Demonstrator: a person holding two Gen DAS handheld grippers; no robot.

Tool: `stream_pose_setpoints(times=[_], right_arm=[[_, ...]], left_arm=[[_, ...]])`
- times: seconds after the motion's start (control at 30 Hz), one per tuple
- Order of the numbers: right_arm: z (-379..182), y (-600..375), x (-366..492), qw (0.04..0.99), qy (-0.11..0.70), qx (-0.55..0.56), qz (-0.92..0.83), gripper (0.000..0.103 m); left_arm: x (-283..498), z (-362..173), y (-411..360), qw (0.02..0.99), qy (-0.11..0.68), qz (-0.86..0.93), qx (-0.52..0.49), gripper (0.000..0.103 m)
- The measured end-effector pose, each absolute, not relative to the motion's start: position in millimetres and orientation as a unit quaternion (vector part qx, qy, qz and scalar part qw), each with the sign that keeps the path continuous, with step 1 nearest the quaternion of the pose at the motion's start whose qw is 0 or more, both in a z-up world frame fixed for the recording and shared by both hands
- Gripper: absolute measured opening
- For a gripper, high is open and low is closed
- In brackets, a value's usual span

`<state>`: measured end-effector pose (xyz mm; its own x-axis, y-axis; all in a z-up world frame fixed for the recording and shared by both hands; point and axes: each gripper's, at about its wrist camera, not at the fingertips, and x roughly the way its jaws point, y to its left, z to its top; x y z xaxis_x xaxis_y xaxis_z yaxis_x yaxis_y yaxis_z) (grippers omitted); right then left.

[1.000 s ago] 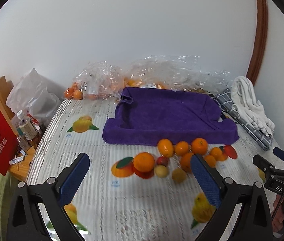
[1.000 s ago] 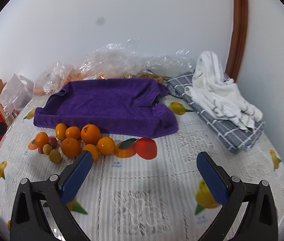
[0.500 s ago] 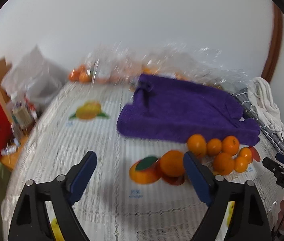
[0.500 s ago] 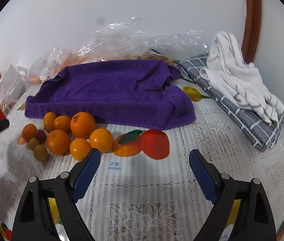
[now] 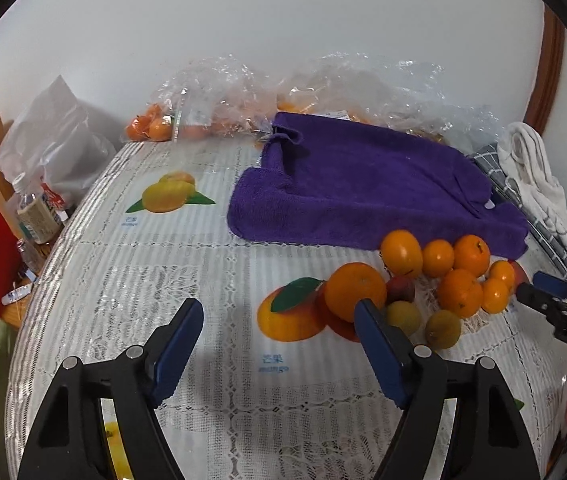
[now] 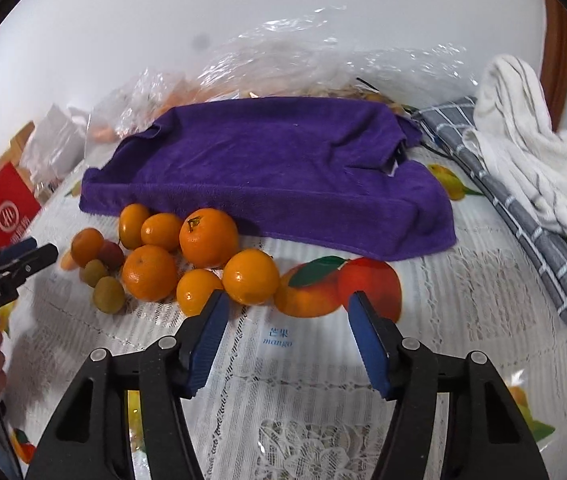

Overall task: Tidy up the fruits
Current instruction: 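Move both tools toward the cluster of oranges beside the purple towel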

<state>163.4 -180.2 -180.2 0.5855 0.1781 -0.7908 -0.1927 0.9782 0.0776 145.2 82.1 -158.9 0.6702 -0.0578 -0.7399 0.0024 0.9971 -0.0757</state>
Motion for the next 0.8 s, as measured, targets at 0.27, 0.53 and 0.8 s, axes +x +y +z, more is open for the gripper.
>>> stream_pose_setpoints(times=[0.27, 0.53, 0.8], right_arm=[[-175, -159, 176, 0.883, 0.45, -0.059, 0.117, 0.058], [-175, -160, 185, 0.883, 0.445, -0.038, 0.145, 0.055], [-183, -182, 188, 0.873, 0.451, 0.035, 0.182, 0.028]], left_arm=[[146, -165, 84, 0.906, 0.419, -0.023, -0.054, 0.076], [146, -165, 83, 0.907, 0.416, -0.026, -0.061, 0.076], [146, -164, 85, 0.91, 0.409, -0.023, -0.066, 0.076]])
